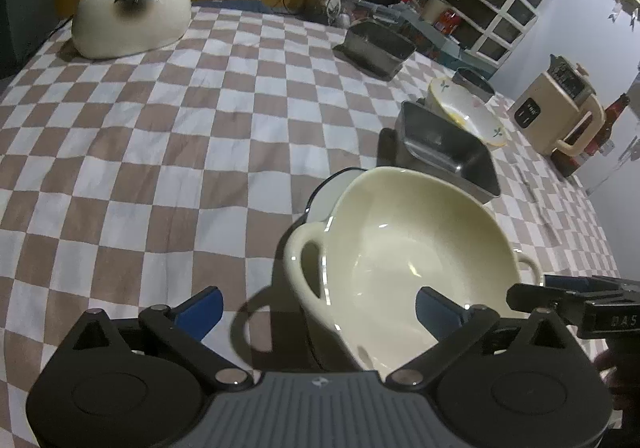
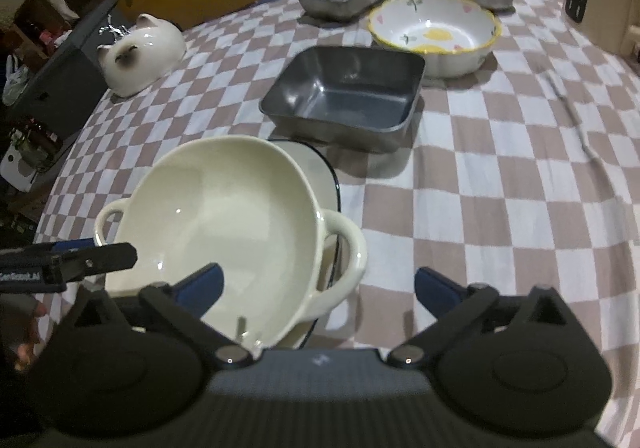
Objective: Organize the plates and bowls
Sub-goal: 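Open both grippers and release the cream bowl rim, then move both grippers to the rim of the yellow-rimmed floral bowl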
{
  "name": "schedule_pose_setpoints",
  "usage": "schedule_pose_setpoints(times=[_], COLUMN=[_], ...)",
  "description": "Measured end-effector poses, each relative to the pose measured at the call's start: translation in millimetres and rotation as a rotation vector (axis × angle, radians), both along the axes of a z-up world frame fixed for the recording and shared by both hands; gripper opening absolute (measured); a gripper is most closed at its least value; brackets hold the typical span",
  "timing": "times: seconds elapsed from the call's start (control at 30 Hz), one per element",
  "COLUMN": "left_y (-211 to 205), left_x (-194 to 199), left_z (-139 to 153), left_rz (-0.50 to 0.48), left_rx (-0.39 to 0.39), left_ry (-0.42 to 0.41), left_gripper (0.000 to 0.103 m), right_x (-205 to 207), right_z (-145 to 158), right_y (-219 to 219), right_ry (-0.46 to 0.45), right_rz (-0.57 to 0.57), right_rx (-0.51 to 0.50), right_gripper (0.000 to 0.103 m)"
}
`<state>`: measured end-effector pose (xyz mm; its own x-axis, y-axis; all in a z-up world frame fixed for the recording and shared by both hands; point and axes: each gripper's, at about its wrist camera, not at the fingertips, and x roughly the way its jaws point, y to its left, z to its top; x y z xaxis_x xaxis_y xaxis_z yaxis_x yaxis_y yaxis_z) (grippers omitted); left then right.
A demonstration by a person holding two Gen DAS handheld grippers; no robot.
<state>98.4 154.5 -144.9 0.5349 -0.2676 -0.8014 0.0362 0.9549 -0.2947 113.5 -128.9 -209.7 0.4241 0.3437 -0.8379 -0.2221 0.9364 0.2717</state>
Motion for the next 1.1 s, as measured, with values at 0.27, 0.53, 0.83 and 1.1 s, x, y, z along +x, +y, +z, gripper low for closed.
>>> schedule_pose_setpoints(times=[0.27,0.53,0.83,1.1], left_y=[-16.0,-54.1,-110.1,-156.9], left_x=[-7.8,0.3,30.1,71.1], left_z=[25.8,57.9,82.7,88.4], left_rz=[0.016,0.030,-0.003,-0.023], left_rx=[0.028,0.045,0.066,0.065], left_ry=[-0.061,-0.135,-0.210,-0.264], left_gripper=[0.103,0.103,0.103,0.103], right_x=[-11.4,-10.0,10.6,38.9], right_z=[14.4,33.4,49.3,56.0], right_y=[-14.3,-57.0,-111.8,-151.2], right_ry=[-0.090,-0.157,-0.206,-0.261], right_rz=[-0.001,-0.038,-0.092,-0.160], right_rx=[0.013,0.089,0.142,0.145], right_gripper=[0.102,0.102,0.102,0.103])
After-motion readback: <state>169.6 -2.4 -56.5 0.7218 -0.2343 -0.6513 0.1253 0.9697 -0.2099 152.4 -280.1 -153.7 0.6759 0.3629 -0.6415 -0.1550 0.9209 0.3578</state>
